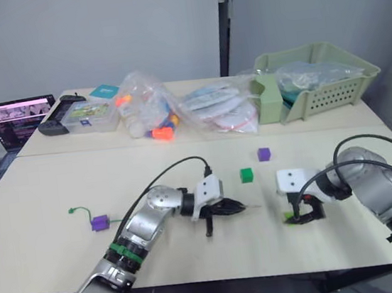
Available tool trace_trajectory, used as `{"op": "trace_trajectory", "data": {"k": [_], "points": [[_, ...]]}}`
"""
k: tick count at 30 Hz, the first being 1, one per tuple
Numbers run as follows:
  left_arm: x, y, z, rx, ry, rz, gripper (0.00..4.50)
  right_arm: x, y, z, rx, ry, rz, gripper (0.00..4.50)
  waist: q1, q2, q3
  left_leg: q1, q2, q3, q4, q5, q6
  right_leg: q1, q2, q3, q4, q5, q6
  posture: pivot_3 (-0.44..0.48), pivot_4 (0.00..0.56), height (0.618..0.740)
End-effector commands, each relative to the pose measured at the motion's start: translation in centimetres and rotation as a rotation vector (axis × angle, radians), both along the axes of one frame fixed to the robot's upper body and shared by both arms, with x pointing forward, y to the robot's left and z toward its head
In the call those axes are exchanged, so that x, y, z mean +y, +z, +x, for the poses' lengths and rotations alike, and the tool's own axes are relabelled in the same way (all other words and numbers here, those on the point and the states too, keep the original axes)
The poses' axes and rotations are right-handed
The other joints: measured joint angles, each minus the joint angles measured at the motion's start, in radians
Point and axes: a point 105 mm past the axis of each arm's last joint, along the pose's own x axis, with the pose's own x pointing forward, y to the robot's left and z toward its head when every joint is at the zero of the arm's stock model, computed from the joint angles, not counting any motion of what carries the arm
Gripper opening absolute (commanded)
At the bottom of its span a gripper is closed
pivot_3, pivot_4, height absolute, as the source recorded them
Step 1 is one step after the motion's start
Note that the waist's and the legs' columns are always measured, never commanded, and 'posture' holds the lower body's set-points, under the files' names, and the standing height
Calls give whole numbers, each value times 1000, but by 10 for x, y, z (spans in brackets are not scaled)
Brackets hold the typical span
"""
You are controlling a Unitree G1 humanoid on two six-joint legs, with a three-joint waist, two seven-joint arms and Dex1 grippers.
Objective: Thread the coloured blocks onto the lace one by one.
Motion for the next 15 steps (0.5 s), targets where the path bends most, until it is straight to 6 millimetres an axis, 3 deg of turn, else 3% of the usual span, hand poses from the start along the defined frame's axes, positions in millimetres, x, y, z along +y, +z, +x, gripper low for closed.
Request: {"op": "trace_trajectory", "data": {"k": [1,8,15], "points": [[-4,11,-2,-48,-8,-17,0,-1,8,0,11,26,-13,4479,0,0,0,0,0,0,0,0,0,0,0,0,0,0,0,0,150,737],[-3,10,-3,-46,-5,-14,0,-5,2,-4,18,28,-38,4479,-1,0,0,1,0,0,0,0,0,0,0,0,1,0,0,0,150,737],[-4,11,-3,-49,-12,-12,0,-14,-10,-6,26,-16,-83,2270,1,0,0,2,0,0,0,0,0,2,0,0,1,0,0,0,150,737]]}}
